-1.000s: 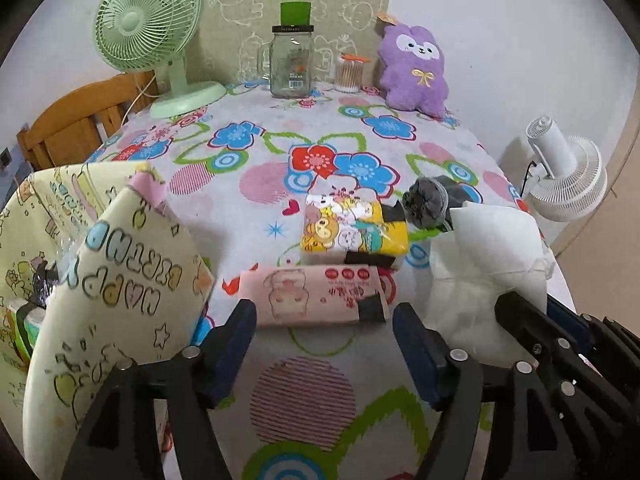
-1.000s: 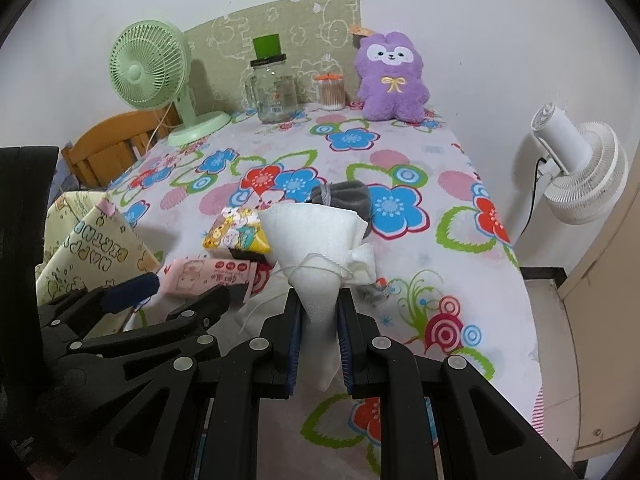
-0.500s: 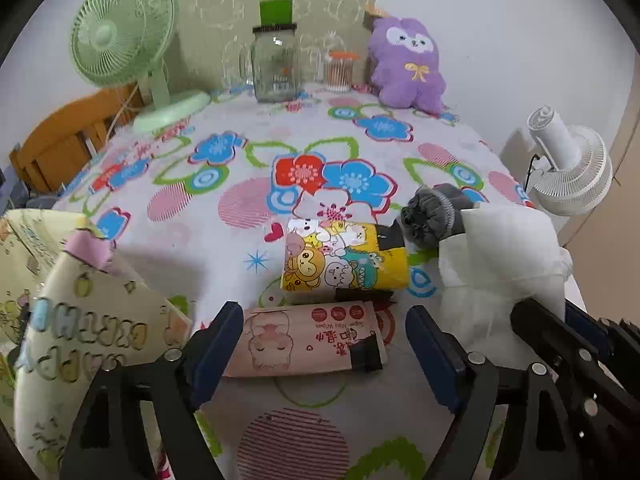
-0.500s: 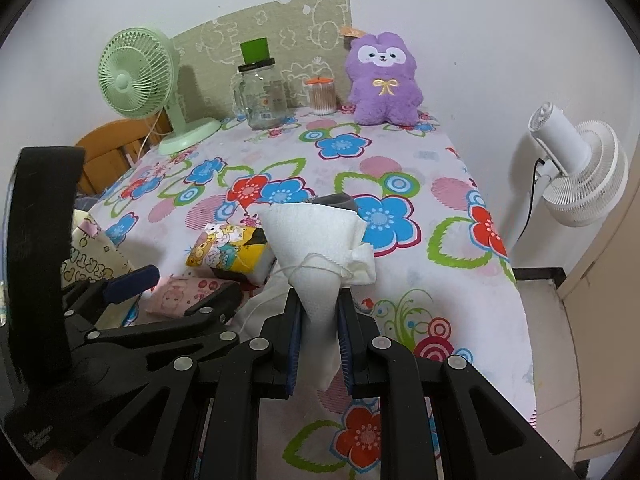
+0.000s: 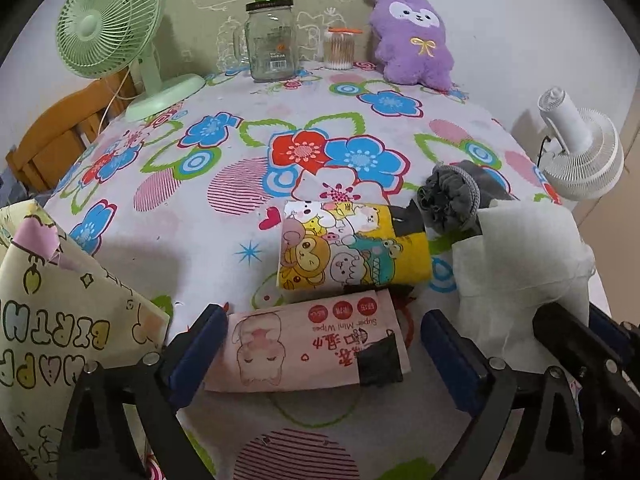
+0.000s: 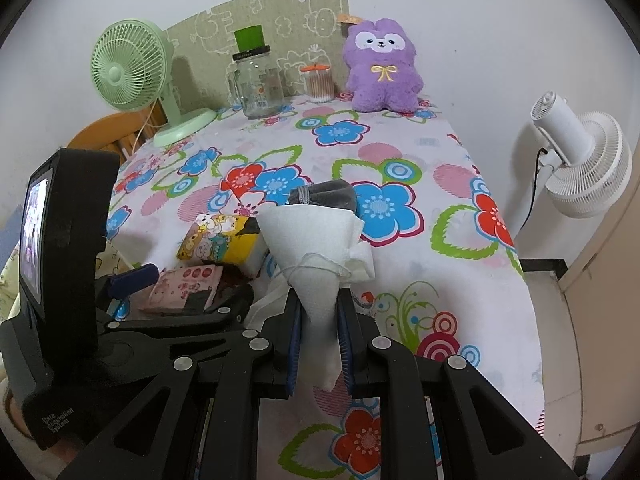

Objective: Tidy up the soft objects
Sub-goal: 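Lower the left tool onto the pink wipes packet and close on it while the right tool holds the cloth, then lift the pink packet with the left tool while the right tool holds the white cloth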

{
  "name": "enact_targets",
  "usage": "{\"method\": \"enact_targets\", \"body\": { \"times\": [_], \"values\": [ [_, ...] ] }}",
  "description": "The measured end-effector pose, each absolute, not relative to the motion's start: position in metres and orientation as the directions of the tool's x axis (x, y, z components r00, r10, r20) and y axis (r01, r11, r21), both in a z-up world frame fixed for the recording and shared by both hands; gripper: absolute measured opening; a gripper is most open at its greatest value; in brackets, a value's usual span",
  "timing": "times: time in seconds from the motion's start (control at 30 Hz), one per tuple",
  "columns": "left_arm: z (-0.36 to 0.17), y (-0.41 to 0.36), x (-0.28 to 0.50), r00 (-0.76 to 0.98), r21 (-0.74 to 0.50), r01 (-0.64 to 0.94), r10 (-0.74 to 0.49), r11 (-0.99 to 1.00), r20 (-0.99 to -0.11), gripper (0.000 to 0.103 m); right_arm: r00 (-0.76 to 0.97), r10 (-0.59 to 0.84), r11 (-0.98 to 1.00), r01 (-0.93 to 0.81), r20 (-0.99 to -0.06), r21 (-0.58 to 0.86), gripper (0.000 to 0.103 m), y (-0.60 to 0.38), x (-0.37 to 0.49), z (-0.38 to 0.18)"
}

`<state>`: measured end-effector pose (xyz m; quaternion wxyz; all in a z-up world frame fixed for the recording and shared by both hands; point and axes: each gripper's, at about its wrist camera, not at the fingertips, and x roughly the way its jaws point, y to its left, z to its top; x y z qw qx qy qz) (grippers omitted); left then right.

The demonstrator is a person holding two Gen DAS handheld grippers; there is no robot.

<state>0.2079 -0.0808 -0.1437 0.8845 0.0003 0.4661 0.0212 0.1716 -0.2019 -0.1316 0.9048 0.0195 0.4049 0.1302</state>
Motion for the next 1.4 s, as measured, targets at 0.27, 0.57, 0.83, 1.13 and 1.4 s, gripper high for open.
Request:
{"method": "enact_targets", "body": {
  "times": [0.27,0.57,0.83,1.13,1.4],
  "values": [
    [-0.144,-0.082,0.196,0.527,0.003,0.027,-0.012,1.000,-0.850,0.097,0.641,0.249,0.966,-0.213,-0.726,0.143,0.019,-0.205,0.165,-0.130],
    [-0.141,-0.092,0.170,0.529,0.000,0.069,-0.036,0.998,-0.848,0.087,0.646,0.250,0.966,-0.213,-0.721,0.144,0.020,-0.205,0.152,-0.128],
    [-0.135,-0.097,0.151,0.532,-0.017,0.096,-0.066,0.995,-0.844,0.072,0.654,0.248,0.967,-0.209,-0.714,0.145,0.020,-0.207,0.142,-0.127],
    [-0.119,-0.094,0.154,0.612,0.031,0.077,-0.023,0.997,-0.791,0.082,0.664,0.256,0.965,-0.215,-0.702,0.149,0.020,-0.204,0.142,-0.122],
    [-0.128,-0.094,0.176,0.603,0.059,0.106,-0.017,0.993,-0.797,0.082,0.664,0.249,0.967,-0.207,-0.705,0.147,0.020,-0.200,0.151,-0.123]
  ]
}}
